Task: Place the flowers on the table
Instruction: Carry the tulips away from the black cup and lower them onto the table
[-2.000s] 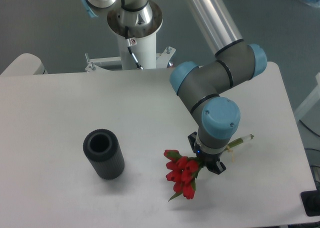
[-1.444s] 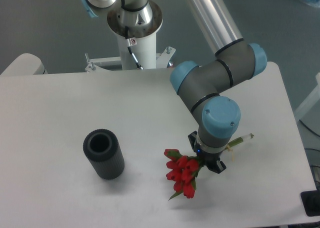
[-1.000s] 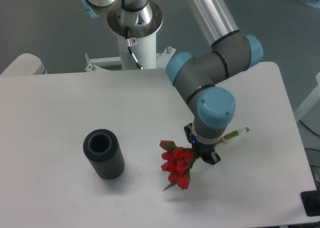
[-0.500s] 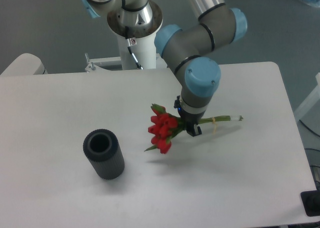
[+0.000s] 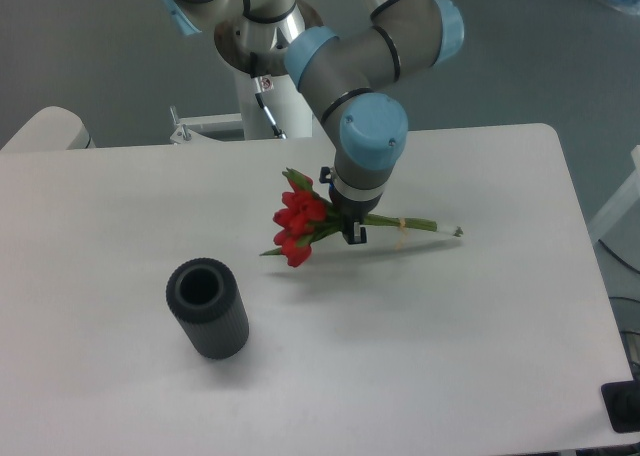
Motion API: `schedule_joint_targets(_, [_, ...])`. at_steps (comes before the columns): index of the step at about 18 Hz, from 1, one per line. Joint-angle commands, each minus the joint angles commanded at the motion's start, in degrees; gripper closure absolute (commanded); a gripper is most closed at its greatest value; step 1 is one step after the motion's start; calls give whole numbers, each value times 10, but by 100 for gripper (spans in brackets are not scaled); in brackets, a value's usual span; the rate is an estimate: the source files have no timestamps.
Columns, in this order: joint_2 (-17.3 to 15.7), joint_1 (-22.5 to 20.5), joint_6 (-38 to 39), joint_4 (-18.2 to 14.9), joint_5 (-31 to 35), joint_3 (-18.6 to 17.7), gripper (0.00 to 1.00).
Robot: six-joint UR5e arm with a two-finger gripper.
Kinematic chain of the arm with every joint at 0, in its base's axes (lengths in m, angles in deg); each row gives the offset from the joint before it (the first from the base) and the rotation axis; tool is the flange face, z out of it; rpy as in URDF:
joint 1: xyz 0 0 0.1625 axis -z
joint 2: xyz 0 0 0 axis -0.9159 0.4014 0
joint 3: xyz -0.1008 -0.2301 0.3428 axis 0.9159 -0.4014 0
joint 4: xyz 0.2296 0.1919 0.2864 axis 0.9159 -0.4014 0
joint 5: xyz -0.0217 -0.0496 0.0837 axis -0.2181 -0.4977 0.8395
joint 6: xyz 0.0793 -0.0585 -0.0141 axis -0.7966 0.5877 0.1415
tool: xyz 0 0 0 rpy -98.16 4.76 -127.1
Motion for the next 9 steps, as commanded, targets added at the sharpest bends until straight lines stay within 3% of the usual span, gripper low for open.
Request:
schedule_joint_targets(5, [-4, 3, 4, 0, 0, -17, 74])
schedule_joint_targets(7, [-2, 6, 4, -1, 0, -17, 63])
schedule_joint_targets(9, [1, 8, 6, -1, -1, -17, 47])
